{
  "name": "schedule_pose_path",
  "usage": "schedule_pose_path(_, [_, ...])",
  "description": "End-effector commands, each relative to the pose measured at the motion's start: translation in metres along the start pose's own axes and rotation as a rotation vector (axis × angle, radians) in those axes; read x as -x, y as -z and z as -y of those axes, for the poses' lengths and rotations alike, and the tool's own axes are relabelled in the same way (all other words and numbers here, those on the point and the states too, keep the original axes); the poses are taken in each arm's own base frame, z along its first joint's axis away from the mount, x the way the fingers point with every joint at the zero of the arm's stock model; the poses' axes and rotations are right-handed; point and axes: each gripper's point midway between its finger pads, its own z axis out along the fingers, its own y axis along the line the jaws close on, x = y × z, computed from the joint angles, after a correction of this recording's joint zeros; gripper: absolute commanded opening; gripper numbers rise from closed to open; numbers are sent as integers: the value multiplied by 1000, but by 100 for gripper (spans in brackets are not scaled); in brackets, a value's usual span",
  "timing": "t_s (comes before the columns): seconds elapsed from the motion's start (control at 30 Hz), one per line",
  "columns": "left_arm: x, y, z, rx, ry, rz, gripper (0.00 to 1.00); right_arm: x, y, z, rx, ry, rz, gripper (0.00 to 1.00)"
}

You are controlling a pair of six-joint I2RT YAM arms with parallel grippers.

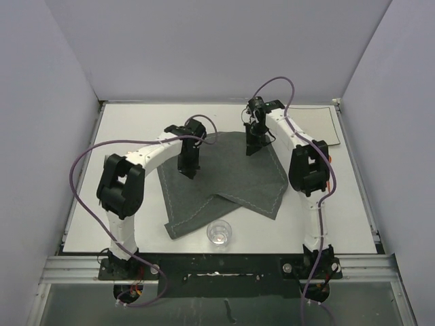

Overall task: Set the dinner table for one person
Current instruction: Flatten out the napkin at the center of the board.

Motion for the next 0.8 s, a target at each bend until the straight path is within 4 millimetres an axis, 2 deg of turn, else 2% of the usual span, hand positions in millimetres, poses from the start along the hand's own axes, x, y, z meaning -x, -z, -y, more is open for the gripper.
schedule_pose_path(0.0, [26, -5, -13, 39, 83, 15, 0, 30, 9, -11, 53, 18, 85, 0])
schedule_pose_path(0.03, [27, -8, -17, 46, 95, 4, 0, 27, 0, -11, 53, 13, 64, 0])
schedule_pose_path(0.2, [35, -28, -37, 74, 155, -62, 0, 34, -17, -15, 72, 6, 50, 0])
schedule_pose_path(0.4, [46, -48, -51, 84, 195, -108, 0, 35, -27, -18, 87, -6, 30, 0])
schedule_pose_path(0.6, [74, -70, -63, 70, 243, -127, 0, 40, -39, -15, 94, -29, 16, 0])
schedule_pose_path(0.73, [101, -82, -68, 62, 246, -116, 0, 37, -56, -15, 153, -94, -33, 0])
schedule_pose_path(0.77, [102, -93, -70, 66, 251, -138, 0, 38, -60, -14, 172, -117, -41, 0])
